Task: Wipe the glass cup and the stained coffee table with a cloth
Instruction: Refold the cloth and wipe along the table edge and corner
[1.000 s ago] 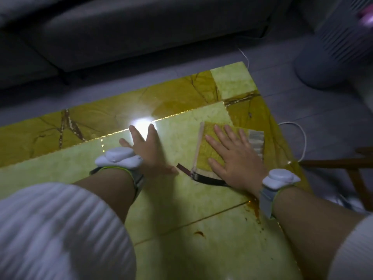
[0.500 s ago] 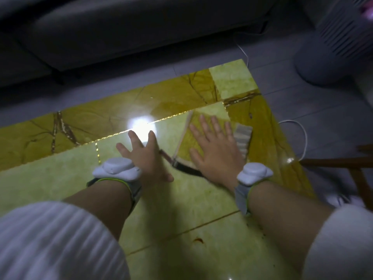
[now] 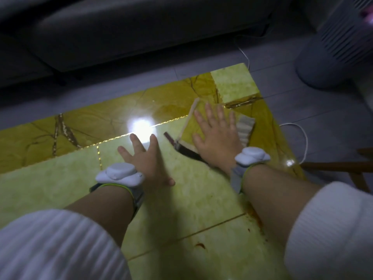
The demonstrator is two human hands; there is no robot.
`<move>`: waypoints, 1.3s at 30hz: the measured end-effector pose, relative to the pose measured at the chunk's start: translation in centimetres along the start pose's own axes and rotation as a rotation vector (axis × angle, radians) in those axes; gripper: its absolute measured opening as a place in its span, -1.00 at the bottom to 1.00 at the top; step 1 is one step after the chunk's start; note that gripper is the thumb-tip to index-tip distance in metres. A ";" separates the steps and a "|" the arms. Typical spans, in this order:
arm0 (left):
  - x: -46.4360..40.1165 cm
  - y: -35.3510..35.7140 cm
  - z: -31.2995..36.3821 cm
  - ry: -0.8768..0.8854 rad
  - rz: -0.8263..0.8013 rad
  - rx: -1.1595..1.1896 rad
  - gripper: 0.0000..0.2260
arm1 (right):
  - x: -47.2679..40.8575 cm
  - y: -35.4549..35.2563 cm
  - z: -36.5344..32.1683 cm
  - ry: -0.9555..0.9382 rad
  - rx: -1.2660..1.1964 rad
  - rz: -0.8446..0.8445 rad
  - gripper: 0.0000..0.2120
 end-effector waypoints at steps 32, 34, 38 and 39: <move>-0.6 1.3 -0.6 0.005 0.059 -0.012 0.19 | 0.8 1.4 -3.5 0.062 -0.042 0.058 -0.35; 0.0 1.4 -0.9 0.013 0.075 0.001 0.16 | 2.1 2.2 -4.8 0.023 -0.044 0.051 -0.35; 1.2 1.7 -1.2 0.060 0.116 0.052 0.06 | 4.2 2.5 -4.7 -0.100 -0.022 0.022 -0.37; 1.6 1.9 -1.5 0.084 0.144 0.057 -0.02 | 4.7 2.6 -4.5 -0.119 -0.016 0.012 -0.37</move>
Point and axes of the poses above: each hand's wrist, its own x-axis away from the middle knuckle, its own y-axis out of the palm, z = x × y, the point moved 2 cm from there along -x, towards the middle knuckle, and after that the axes turned 9 degrees about -x, right-handed, at the moved point
